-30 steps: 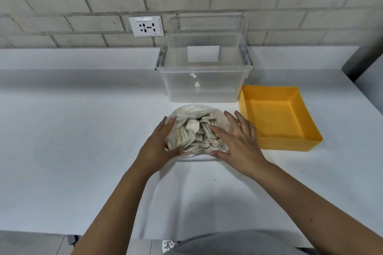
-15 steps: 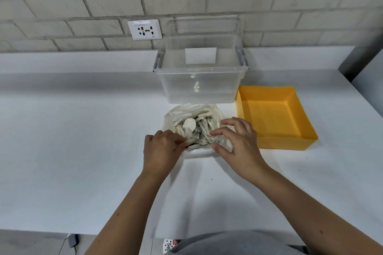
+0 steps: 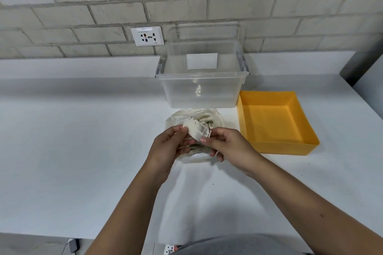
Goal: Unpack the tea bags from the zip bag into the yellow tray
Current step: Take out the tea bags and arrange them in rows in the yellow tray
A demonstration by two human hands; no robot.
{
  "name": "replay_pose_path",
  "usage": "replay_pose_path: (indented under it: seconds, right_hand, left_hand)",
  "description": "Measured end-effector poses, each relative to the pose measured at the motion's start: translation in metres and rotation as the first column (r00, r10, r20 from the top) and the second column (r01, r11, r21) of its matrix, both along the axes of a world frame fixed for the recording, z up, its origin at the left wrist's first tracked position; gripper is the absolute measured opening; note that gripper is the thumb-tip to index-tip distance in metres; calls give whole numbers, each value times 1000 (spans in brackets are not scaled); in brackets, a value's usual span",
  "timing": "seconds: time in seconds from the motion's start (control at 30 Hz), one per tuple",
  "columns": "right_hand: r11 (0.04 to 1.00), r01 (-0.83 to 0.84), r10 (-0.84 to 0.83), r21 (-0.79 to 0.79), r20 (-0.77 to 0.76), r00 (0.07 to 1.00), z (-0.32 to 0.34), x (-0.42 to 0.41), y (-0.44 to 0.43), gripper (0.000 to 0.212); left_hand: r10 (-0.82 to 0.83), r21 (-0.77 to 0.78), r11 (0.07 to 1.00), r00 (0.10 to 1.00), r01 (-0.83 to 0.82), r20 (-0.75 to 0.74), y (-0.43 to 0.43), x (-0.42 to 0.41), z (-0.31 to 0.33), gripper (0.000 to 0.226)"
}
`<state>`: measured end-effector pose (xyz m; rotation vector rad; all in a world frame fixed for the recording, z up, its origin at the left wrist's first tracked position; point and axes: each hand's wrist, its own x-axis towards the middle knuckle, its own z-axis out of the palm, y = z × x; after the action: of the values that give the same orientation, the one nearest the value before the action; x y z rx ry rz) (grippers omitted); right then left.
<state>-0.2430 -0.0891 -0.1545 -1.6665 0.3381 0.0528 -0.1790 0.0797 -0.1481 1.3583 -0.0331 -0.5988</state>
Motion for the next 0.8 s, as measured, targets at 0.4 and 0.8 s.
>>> replay_pose_path:
  seconds: [0.4, 0.8]
  right_hand:
    - [554, -28, 208, -832, 105, 973, 35, 30, -18, 12]
    - [745, 73, 55, -663, 170, 984, 20, 52, -1, 13]
  left_hand:
    - [-180, 438, 898, 874, -41, 451, 7, 11, -7, 32]
    - [91, 407, 859, 876, -310, 474, 19, 24, -11, 8]
